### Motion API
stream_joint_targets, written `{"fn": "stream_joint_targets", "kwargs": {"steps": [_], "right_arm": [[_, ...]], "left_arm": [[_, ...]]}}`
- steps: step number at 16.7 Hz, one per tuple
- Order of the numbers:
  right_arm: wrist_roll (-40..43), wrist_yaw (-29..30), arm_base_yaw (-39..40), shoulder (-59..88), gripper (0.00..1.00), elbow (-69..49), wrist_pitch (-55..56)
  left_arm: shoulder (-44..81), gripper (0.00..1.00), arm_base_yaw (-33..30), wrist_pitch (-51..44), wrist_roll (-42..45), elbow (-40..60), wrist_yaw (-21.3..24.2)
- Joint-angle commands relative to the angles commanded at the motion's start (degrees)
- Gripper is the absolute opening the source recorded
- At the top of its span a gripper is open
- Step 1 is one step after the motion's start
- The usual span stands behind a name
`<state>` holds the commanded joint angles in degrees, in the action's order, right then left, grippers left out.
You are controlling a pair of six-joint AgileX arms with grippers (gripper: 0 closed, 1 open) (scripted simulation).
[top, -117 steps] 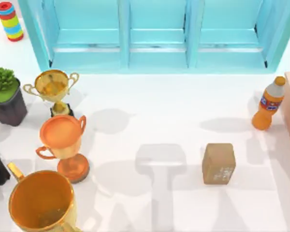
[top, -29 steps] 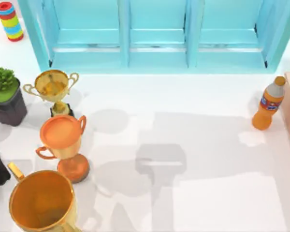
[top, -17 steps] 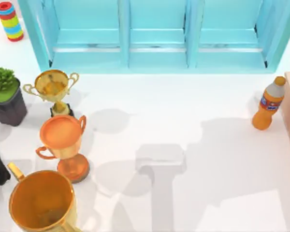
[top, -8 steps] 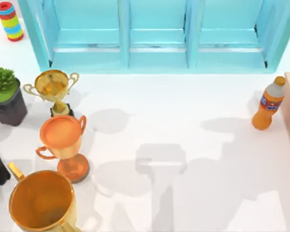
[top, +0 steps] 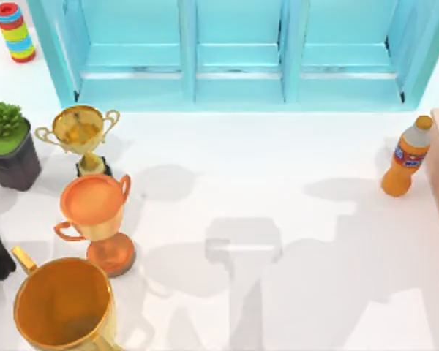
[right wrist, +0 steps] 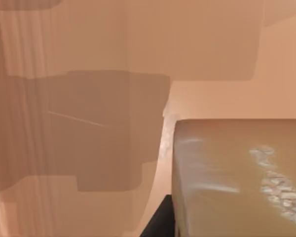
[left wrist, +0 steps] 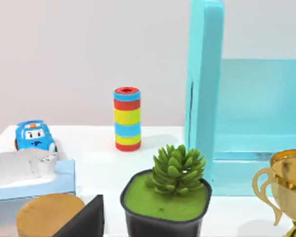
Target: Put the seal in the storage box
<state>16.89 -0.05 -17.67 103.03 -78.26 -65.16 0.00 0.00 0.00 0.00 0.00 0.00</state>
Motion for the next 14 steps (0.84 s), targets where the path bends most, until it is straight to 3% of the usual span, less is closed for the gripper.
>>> {"fn": "stream_joint_targets", "kwargs": {"steps": [8, 14], "right_arm": [[0.0, 0.0, 0.0, 0.0, 0.98, 0.0, 0.0], [0.0, 0.0, 0.0, 0.0, 1.0, 0.0, 0.0]], "left_arm": [[0.0, 1.0, 0.0, 0.0, 0.0, 0.0, 0.0], [0.0, 1.0, 0.0, 0.0, 0.0, 0.0, 0.0]]}}
